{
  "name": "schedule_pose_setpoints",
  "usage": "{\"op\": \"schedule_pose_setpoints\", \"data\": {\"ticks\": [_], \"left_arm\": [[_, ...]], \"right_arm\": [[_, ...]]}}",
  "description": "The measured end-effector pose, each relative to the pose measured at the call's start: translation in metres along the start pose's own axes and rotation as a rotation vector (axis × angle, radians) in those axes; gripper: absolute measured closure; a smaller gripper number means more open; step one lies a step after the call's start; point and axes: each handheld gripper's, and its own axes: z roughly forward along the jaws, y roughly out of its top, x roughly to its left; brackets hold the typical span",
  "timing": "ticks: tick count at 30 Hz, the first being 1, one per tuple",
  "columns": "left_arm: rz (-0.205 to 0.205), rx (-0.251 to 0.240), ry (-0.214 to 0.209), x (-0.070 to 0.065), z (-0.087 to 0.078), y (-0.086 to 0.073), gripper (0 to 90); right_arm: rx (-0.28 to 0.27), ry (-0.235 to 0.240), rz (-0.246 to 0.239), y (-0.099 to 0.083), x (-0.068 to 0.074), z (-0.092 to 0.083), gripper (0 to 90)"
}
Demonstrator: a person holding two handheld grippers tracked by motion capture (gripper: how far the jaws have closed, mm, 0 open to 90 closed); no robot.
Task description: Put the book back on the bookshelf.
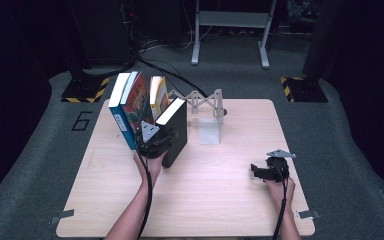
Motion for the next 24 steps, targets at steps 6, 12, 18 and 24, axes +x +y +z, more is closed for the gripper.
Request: {"op": "schedule_pose_setpoints", "data": {"ticks": [6, 12, 18, 24], "left_arm": [[-0.005, 0.033, -0.003, 0.003, -0.004, -0.009, 53.4], [0.023, 0.065, -0.019, 0.000, -0.005, -0.003, 51.9], [0.059, 0.053, -0.054, -0.001, -0.013, 0.017, 47.3], [0.080, 0.117, -0.087, -0.001, -0.008, 0.030, 39.4]], "right_arm": [[0.001, -0.006, -0.003, 0.000, 0.000, 0.000, 14.7], [0.000, -0.002, 0.002, 0.000, 0.001, 0.000, 14.7], [0.001, -0.003, 0.001, 0.000, 0.001, 0.000, 14.8], [0.001, -0.001, -0.005, 0.000, 0.001, 0.000, 14.8]]}}
